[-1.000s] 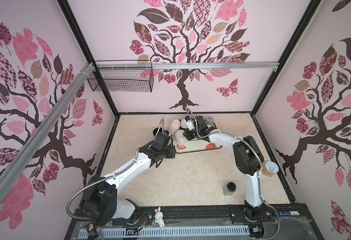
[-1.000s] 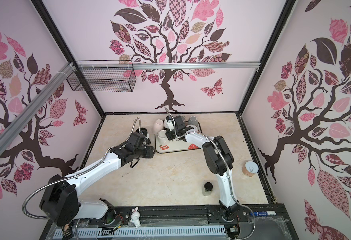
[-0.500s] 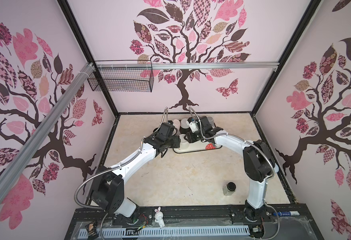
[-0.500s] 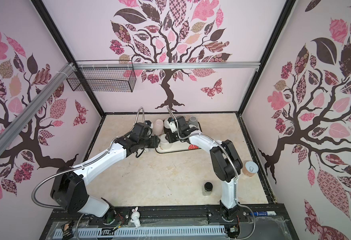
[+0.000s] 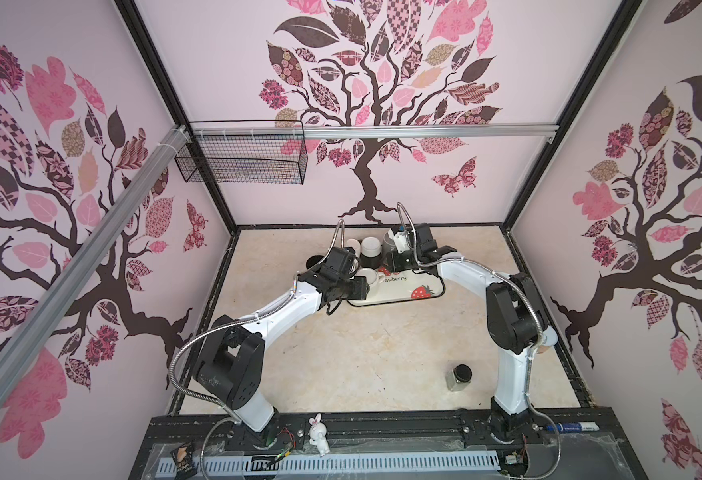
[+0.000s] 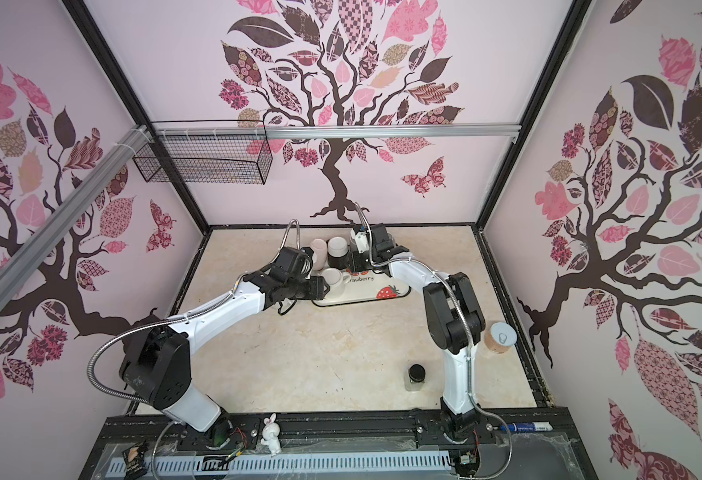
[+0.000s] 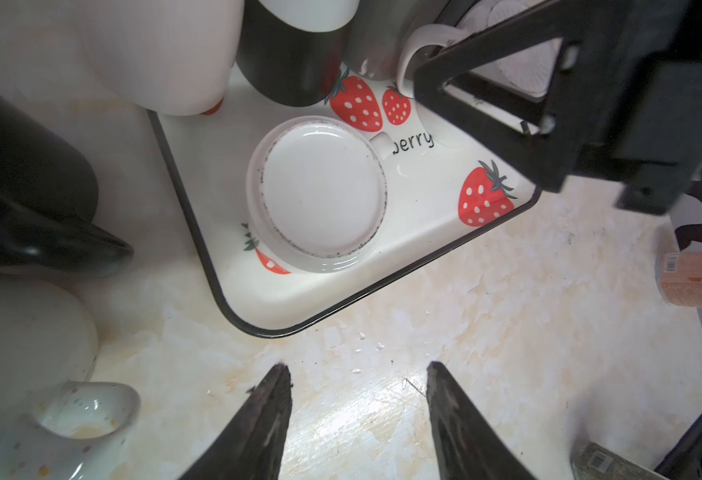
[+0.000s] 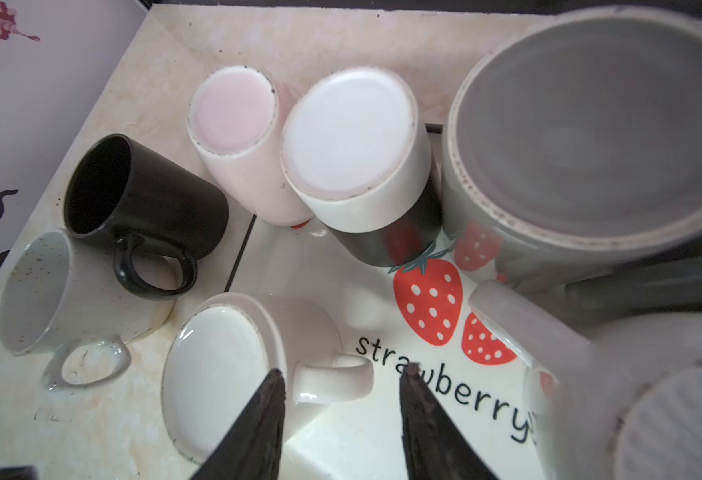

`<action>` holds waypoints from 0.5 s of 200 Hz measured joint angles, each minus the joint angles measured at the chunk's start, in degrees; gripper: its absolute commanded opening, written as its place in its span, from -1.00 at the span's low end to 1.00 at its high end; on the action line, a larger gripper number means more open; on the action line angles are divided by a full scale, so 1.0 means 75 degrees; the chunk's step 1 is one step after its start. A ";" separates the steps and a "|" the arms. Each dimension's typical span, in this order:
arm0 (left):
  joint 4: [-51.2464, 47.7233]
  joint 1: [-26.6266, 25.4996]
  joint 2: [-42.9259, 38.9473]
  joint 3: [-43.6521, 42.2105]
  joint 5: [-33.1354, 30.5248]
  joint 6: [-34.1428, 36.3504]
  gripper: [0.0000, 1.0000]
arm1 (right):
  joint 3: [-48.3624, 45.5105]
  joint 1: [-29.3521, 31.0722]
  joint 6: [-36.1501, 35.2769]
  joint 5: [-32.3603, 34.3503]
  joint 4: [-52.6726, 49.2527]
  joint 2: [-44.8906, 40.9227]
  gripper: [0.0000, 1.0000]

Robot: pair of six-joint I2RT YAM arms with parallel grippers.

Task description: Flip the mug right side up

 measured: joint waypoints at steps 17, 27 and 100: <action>0.0204 0.0000 0.0015 0.0000 0.0134 -0.0067 0.09 | 0.0029 0.0000 -0.0026 -0.0035 0.0012 0.0198 -0.09; 0.0251 0.0000 0.0041 0.0000 0.0192 -0.0070 0.09 | 0.0029 0.0000 -0.0052 -0.0073 0.0006 0.0262 -0.10; 0.0592 0.0000 0.0047 -0.0627 0.0332 -0.0166 0.07 | -0.0708 0.0000 -0.0096 -0.0469 0.0463 0.0131 -0.23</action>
